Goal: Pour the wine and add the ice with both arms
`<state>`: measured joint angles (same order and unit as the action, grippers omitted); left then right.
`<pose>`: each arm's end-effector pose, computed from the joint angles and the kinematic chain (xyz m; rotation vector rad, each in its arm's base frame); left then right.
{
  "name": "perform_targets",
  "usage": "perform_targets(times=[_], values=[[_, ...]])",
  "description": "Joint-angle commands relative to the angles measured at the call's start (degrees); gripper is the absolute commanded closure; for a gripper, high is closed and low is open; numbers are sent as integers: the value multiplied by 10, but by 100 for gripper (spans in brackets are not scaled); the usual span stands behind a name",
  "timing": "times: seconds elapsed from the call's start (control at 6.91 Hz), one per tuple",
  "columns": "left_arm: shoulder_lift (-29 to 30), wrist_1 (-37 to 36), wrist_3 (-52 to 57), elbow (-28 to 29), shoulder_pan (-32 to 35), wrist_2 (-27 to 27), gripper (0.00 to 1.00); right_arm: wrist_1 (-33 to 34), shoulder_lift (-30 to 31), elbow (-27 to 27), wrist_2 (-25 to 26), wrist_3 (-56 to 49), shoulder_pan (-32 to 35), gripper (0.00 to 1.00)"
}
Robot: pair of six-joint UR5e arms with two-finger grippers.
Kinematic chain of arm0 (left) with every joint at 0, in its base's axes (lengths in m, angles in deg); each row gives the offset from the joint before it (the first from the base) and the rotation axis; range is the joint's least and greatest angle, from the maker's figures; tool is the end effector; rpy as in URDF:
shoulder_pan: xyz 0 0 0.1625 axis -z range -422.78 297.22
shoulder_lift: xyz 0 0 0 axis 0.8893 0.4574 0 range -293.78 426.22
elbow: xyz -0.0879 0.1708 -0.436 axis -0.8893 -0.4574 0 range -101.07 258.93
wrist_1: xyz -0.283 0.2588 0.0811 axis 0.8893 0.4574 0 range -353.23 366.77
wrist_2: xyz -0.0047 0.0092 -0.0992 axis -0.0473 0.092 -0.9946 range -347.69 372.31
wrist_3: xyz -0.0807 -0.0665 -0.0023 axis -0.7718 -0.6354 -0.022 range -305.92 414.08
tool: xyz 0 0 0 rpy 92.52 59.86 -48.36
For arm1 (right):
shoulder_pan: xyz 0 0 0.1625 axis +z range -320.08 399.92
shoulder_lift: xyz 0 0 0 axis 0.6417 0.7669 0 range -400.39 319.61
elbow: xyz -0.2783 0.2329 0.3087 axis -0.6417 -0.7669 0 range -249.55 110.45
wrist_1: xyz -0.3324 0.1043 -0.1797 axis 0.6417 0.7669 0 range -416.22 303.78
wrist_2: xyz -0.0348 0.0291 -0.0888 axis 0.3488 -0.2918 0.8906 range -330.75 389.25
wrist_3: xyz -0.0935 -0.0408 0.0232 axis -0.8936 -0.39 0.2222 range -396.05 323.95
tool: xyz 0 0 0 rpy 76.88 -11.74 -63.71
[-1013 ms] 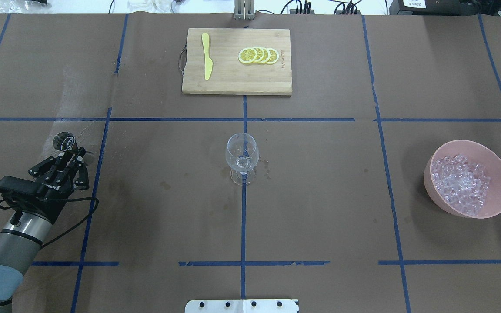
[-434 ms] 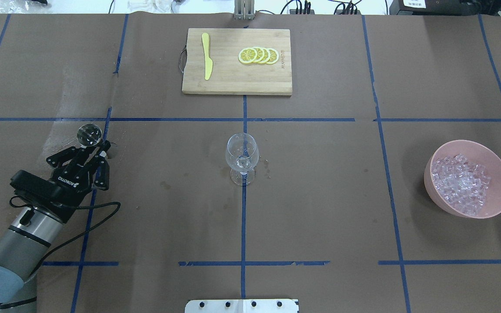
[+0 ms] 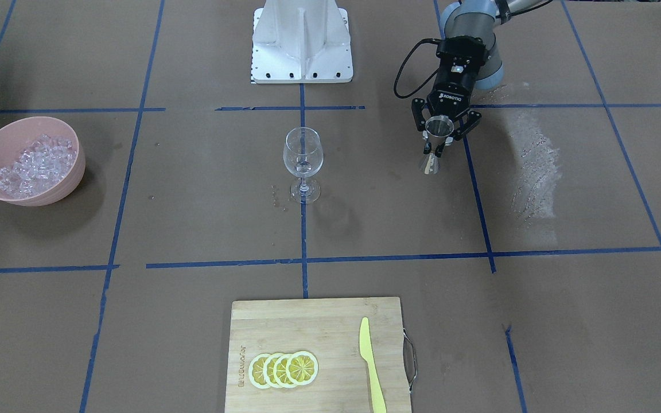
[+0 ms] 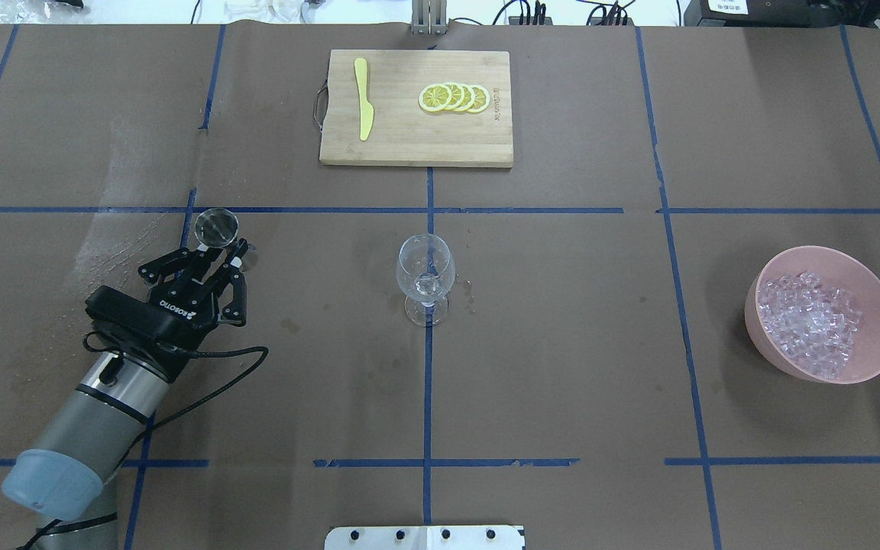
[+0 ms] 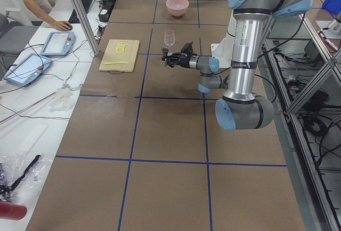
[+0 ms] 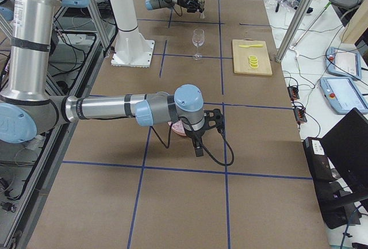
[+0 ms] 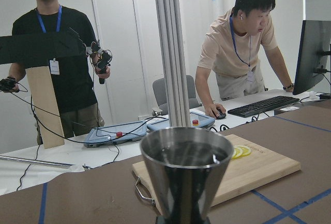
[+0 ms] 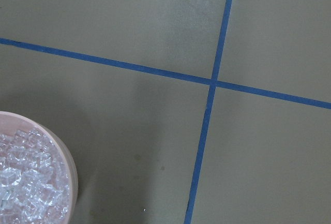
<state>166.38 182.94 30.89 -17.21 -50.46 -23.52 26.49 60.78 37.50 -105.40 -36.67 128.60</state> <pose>0.4186 -0.3147 0.4174 1.4990 0.8006 -0.1369 0.0508 -0.3898 0.6418 0.2135 -0.7773 -0.1215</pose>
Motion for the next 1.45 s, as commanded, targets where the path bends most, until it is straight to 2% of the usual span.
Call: perform_targets(times=[0.0, 0.14, 0.29, 0.72, 1.3], values=[[57, -102, -1, -4, 0, 0, 100, 0, 2, 1, 0, 0, 0, 0], [83, -140, 4, -4, -5, 1, 100, 0, 2, 1, 0, 0, 0, 0], [121, -220, 6, -9, -5, 1, 100, 0, 3, 1, 0, 0, 1, 0], [171, -353, 16, -33, -10, 1, 100, 0, 4, 0, 0, 1, 1, 0], [174, -363, 142, -34, -11, 5, 100, 0, 13, 1, -3, 2, 2, 0]])
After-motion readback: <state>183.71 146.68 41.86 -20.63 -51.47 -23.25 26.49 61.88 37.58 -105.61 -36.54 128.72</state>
